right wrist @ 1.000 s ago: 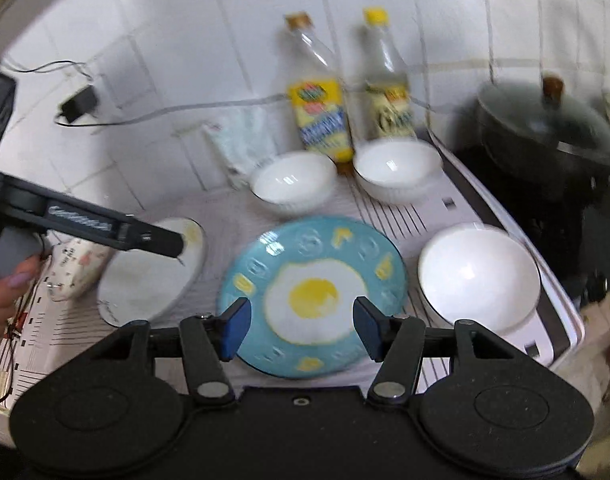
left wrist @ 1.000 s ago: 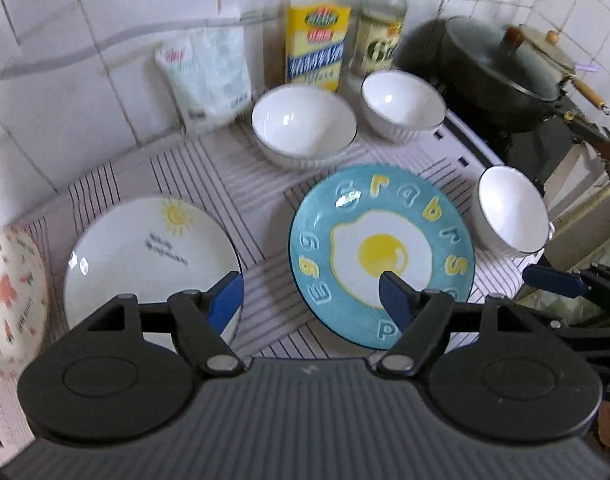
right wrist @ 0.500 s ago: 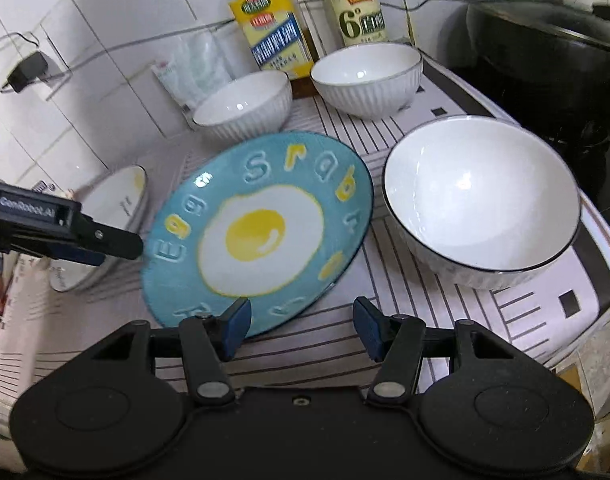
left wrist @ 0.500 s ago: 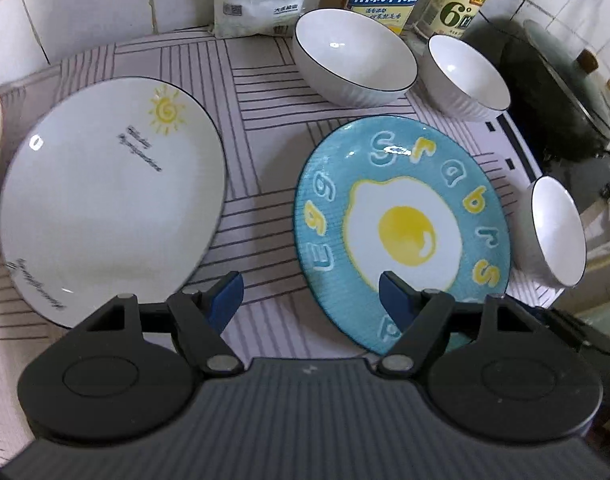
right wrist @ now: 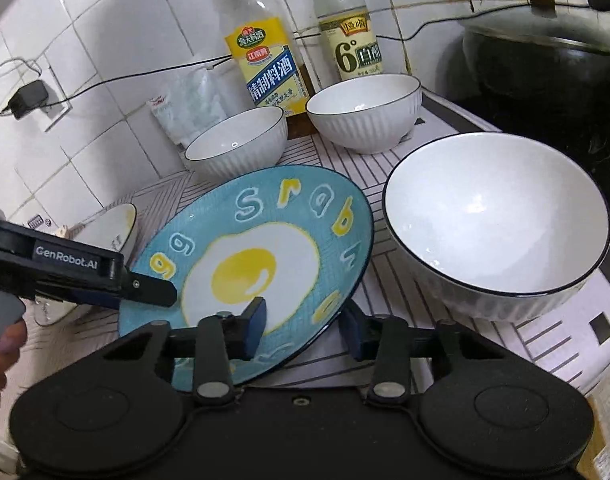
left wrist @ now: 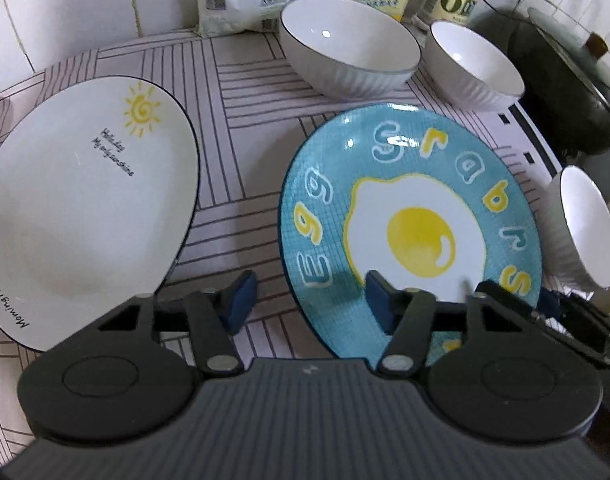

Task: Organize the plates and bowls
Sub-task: 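Close both grippers on the blue egg plate rim, then lift the blue egg plate with both grippers and lower it onto the white plate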

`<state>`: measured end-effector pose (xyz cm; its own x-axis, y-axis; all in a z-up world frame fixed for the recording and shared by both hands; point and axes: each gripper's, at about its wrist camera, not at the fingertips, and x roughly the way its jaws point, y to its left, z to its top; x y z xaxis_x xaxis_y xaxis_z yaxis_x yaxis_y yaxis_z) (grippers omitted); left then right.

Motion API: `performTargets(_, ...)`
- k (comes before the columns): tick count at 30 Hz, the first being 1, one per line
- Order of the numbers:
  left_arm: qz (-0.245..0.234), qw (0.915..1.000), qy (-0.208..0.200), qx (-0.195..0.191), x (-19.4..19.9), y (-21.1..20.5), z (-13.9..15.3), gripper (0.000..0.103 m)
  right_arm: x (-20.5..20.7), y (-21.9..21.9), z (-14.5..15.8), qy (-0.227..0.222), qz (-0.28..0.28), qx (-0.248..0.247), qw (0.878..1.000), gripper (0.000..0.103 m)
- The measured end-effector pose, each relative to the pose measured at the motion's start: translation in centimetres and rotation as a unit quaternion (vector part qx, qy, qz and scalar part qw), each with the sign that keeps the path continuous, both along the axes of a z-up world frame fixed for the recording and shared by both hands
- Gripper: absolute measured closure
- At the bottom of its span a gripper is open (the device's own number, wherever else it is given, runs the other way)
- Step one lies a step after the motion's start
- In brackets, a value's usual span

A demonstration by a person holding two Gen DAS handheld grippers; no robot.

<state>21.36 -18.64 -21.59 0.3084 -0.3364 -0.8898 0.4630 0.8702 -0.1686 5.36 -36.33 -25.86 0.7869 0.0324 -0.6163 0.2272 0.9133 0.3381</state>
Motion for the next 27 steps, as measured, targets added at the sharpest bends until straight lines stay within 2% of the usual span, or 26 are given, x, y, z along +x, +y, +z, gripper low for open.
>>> performTargets(1,-0.002,1.0000,-0.003,0.001,-0.1,-0.1,0.0,0.056,-0.1,0.1,0.0,0.001,0.000,-0.009,1.000,0.068)
performTargets(3,-0.013,0.9999,-0.010,-0.001,-0.3,-0.2,-0.1,0.063,-0.2,0.0,0.0,0.002,-0.010,-0.012,1.000,0.073)
performTargets(7,-0.004,0.9992,-0.038,-0.009,-0.5,-0.2,-0.3,0.063,-0.2,-1.0,-0.1,0.006,-0.036,0.028,0.999,0.080)
performTargets(11,0.005,0.9987,-0.043,-0.026,0.1,0.2,-0.4,0.064,-0.4,-1.1,-0.6,-0.002,-0.056,0.043,0.997,0.081)
performTargets(14,-0.008,0.9988,-0.045,-0.020,0.0,-0.2,-0.3,0.072,-0.5,-0.8,-0.7,-0.004,-0.062,0.039,0.997,0.080)
performTargets(16,0.016,0.9992,-0.024,-0.028,0.5,0.1,-0.3,0.077,-0.3,-0.8,-0.5,0.001,-0.061,0.041,0.997,0.081)
performTargets(19,0.020,0.9991,-0.014,-0.035,0.8,0.5,-0.3,0.079,0.0,-1.2,-0.1,0.014,-0.052,0.042,0.998,0.083)
performTargets(23,-0.002,0.9995,-0.023,-0.019,0.2,0.4,-0.1,0.079,0.4,-0.9,0.8,0.026,-0.025,0.017,0.999,0.082)
performTargets(27,-0.016,0.9992,-0.031,-0.016,-0.6,0.8,0.4,0.079,0.5,-1.3,1.3,0.029,-0.008,0.020,0.999,0.082)
